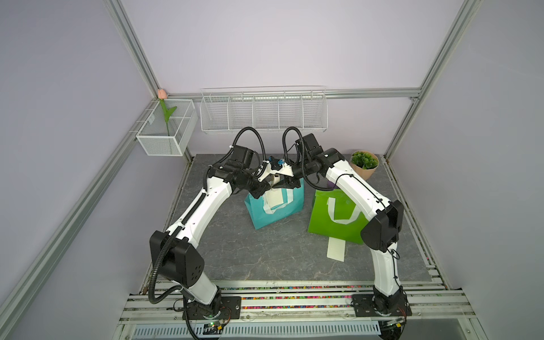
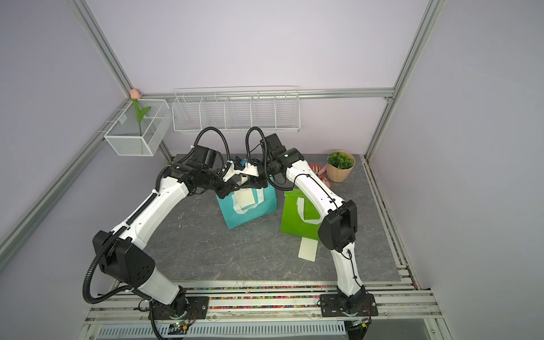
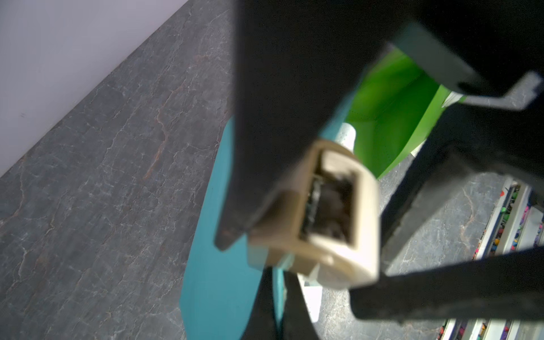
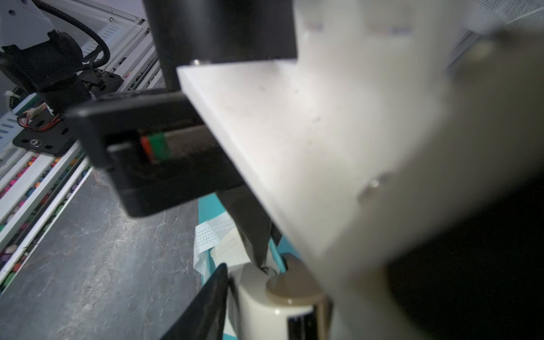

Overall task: Staple the receipts to the bags
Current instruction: Staple the receipt to the takeout bag.

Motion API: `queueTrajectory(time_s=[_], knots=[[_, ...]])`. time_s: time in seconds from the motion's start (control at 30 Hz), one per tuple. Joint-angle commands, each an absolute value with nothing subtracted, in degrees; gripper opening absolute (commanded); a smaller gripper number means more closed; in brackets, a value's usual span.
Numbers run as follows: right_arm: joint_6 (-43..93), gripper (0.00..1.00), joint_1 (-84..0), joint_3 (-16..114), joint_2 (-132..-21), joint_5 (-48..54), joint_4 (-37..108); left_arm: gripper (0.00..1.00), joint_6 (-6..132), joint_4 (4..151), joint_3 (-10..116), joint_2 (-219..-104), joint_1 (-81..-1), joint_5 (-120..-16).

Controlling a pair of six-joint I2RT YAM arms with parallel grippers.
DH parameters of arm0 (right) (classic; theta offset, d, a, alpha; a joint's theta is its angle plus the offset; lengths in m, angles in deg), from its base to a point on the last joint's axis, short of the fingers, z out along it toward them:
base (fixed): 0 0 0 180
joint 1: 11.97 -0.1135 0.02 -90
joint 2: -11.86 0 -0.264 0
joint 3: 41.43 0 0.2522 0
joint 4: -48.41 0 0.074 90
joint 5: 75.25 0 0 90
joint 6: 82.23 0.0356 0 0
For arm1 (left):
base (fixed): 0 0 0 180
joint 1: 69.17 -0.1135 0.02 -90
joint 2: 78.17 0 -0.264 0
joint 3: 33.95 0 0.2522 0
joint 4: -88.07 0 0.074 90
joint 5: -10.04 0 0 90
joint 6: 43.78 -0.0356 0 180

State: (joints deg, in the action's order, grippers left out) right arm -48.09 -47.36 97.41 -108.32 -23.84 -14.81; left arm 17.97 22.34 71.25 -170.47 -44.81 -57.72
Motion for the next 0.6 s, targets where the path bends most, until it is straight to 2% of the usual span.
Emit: queueTrajectory(time_s=[0.0, 0.1, 0.27, 0.33, 0.5, 0.53, 0.57], knots=[[-48.5, 0.42, -48.6, 95.3, -111.5, -17.8, -17.6, 0.00, 17.1, 28.2, 73.2, -167.0, -44.1, -53.6], [-48.6, 0.24, -48.7, 95.0, -111.5, -16.1, -17.3, 0.00, 17.2, 28.2, 73.1, -166.9, -44.1, -53.1], [-47.7, 0.18, -49.1, 93.0, -110.9, -14.8, -13.9, 0.00, 18.1, 28.7, 72.9, -167.2, -44.1, -52.3], [-47.0, 0.06, -49.1, 93.0, -111.1, -14.1, -12.6, 0.00, 18.3, 28.3, 73.0, -167.5, -44.0, -51.7], [-46.0, 0.06, -48.7, 92.8, -111.3, -15.7, -10.5, 0.00, 18.1, 28.6, 70.9, -167.1, -44.0, -51.7], [-45.8, 0.13, -48.6, 93.1, -111.2, -16.5, -10.6, 0.00, 18.2, 29.2, 70.1, -166.8, -44.0, -51.9], [-46.1, 0.37, -48.6, 93.5, -111.0, -17.1, -11.3, 0.00, 18.1, 30.0, 69.1, -166.4, -44.1, -52.1]])
